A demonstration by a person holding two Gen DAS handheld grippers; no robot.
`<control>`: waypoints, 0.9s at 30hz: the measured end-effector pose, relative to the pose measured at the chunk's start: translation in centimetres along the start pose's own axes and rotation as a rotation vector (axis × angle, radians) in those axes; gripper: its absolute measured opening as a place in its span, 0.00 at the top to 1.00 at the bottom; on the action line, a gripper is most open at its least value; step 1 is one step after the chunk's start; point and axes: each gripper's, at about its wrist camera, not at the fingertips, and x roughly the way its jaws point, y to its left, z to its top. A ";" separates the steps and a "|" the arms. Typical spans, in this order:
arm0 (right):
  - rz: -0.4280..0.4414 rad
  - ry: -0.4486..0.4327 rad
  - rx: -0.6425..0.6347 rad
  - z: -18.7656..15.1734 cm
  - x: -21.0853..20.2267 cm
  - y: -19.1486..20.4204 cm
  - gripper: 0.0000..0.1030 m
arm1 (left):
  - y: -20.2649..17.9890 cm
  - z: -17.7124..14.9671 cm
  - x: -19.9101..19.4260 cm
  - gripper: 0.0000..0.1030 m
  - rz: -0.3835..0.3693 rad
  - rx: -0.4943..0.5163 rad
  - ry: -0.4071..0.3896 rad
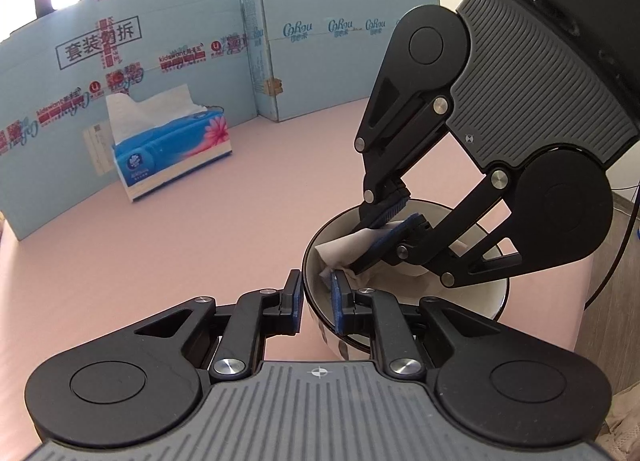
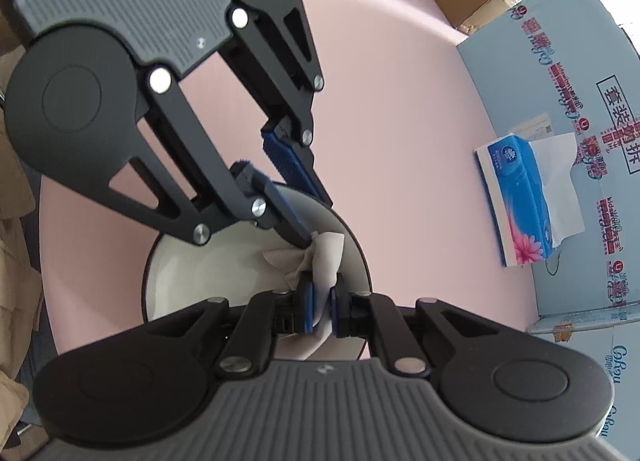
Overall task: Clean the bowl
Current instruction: 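Rub the cloth along the bowl's inner wall near the left tool, then lift the cloth out of the bowl with the right tool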
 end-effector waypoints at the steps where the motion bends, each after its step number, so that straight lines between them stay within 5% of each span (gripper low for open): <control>1: -0.002 -0.005 0.005 0.0 0.1 -0.2 0.92 | 0.0 0.0 0.0 0.81 0.000 -0.002 0.000; 20: -0.028 -0.138 0.203 -2.5 -0.8 -2.3 0.92 | 0.3 -0.3 -0.7 0.74 0.013 -0.052 -0.022; 27: 0.006 -0.278 0.407 -4.9 -1.2 -3.6 0.92 | 1.0 -0.6 -1.3 0.60 0.030 -0.106 -0.047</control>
